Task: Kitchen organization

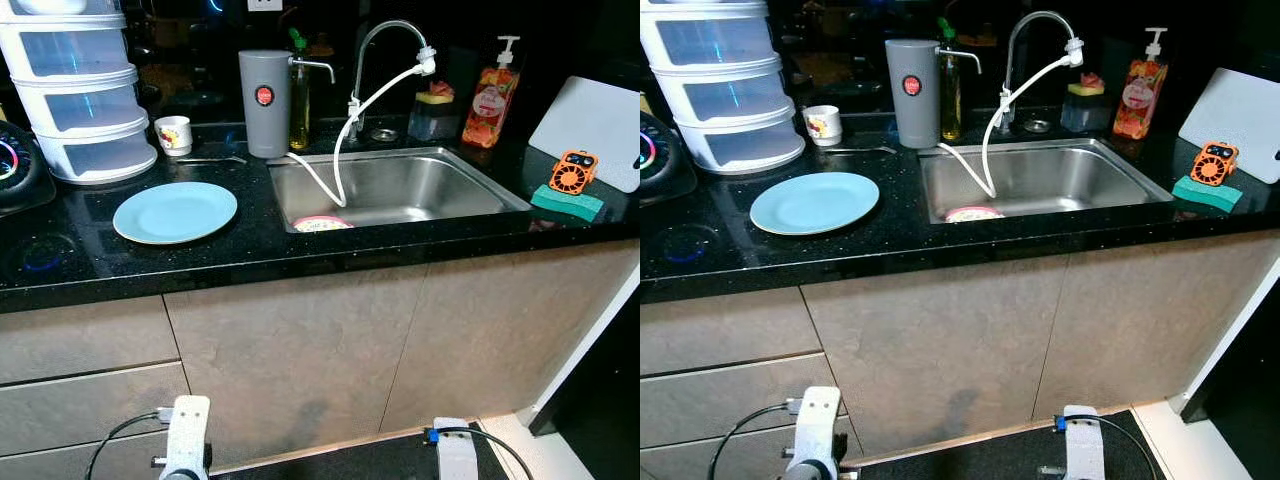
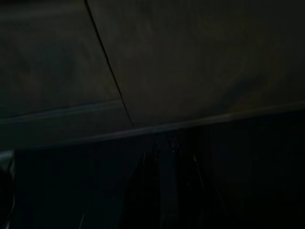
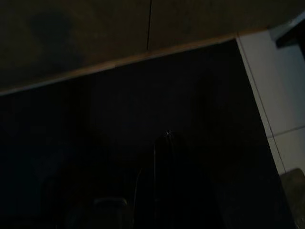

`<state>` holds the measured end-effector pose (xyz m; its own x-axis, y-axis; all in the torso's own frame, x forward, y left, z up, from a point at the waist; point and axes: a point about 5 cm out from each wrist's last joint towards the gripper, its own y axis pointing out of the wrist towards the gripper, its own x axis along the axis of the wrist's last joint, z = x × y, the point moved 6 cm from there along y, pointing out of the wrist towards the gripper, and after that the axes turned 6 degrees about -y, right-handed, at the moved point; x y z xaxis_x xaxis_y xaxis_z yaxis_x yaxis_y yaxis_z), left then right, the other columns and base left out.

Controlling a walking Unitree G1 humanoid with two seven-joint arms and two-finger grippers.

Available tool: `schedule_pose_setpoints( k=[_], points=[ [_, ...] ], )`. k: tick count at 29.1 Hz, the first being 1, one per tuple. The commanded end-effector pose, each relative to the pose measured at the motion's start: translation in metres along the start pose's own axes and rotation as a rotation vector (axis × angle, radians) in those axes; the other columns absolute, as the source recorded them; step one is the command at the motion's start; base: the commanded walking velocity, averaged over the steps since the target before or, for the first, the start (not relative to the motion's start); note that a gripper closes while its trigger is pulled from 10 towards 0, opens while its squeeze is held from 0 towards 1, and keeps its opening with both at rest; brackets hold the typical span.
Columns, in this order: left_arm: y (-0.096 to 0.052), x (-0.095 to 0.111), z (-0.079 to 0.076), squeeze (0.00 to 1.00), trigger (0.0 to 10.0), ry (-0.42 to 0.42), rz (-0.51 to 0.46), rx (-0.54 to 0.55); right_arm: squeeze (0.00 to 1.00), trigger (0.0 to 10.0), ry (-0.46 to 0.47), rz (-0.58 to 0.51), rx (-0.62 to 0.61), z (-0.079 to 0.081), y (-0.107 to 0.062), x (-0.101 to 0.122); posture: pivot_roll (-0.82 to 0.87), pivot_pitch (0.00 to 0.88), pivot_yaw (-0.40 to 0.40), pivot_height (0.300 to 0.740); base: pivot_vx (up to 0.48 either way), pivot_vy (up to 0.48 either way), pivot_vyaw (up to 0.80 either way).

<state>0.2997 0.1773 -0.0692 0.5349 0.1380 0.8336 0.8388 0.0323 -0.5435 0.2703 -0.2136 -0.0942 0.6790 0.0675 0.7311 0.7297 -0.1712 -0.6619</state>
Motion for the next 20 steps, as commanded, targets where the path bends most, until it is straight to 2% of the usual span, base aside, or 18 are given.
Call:
schedule_pose_setpoints(
  k=[1,2,5,6,7,8,9,11,15,17,20],
  points=[
    [0.0,0.006,-0.009,0.0,10.0,0.016,-0.034,-0.036,0.0,10.0,0.018,-0.056,0.006,0.0,0.002,0.015,-0.05,0.023,-0.01,0.74,0.0,0.0,0.0],
    [0.0,0.012,-0.011,0.0,10.0,0.044,-0.063,-0.058,0.0,10.0,0.005,-0.108,0.049,0.008,0.002,0.029,-0.06,0.024,-0.011,0.74,0.0,0.0,0.0],
    [-0.001,0.016,-0.011,0.0,10.0,0.062,-0.083,-0.071,0.0,10.0,-0.007,-0.148,0.085,0.015,0.002,0.038,-0.06,0.022,-0.009,0.74,0.0,0.0,0.0],
    [-0.005,0.029,-0.01,0.0,10.0,0.103,-0.159,-0.082,0.0,10.0,-0.01,-0.176,0.122,0.021,0.001,0.046,-0.06,0.022,-0.005,0.74,0.0,0.0,0.0],
    [-0.009,0.043,-0.006,0.0,10.0,0.108,-0.235,-0.067,0.0,10.0,0.002,-0.198,0.147,0.024,0.0,0.053,-0.06,0.026,0.0,0.74,0.0,0.0,0.0],
    [-0.013,0.053,-0.003,0.0,10.0,0.107,-0.282,-0.05,0.0,10.0,0.015,-0.207,0.161,0.025,-0.001,0.056,-0.06,0.033,0.008,0.74,0.0,0.0,0.0],
    [-0.013,0.053,-0.003,0.0,10.0,0.107,-0.282,-0.05,0.0,10.0,0.015,-0.207,0.161,0.025,-0.001,0.056,-0.06,0.033,0.008,0.74,0.0,0.0,0.0],
    [-0.02,0.067,-0.007,0.0,10.0,0.12,-0.341,-0.077,0.0,10.0,0.028,-0.254,0.173,0.025,-0.004,0.068,-0.07,0.044,0.014,0.74,0.0,0.0,0.0],
    [-0.03,0.081,-0.017,0.0,10.0,0.174,-0.407,-0.124,0.0,10.0,0.088,-0.349,0.183,0.022,-0.013,0.092,-0.07,0.04,0.01,0.74,0.0,0.0,0.0],
    [-0.043,0.105,-0.019,0.0,10.0,0.129,-0.501,-0.116,0.0,10.0,0.089,-0.451,0.21,0.022,-0.027,0.118,-0.07,0.037,0.008,0.74,0.0,0.0,0.0],
    [-0.051,0.115,-0.021,0.0,10.0,0.094,-0.547,-0.12,0.0,10.0,0.078,-0.503,0.221,0.023,-0.034,0.129,-0.06,0.035,0.007,0.74,0.0,0.0,0.0]
  ],
)
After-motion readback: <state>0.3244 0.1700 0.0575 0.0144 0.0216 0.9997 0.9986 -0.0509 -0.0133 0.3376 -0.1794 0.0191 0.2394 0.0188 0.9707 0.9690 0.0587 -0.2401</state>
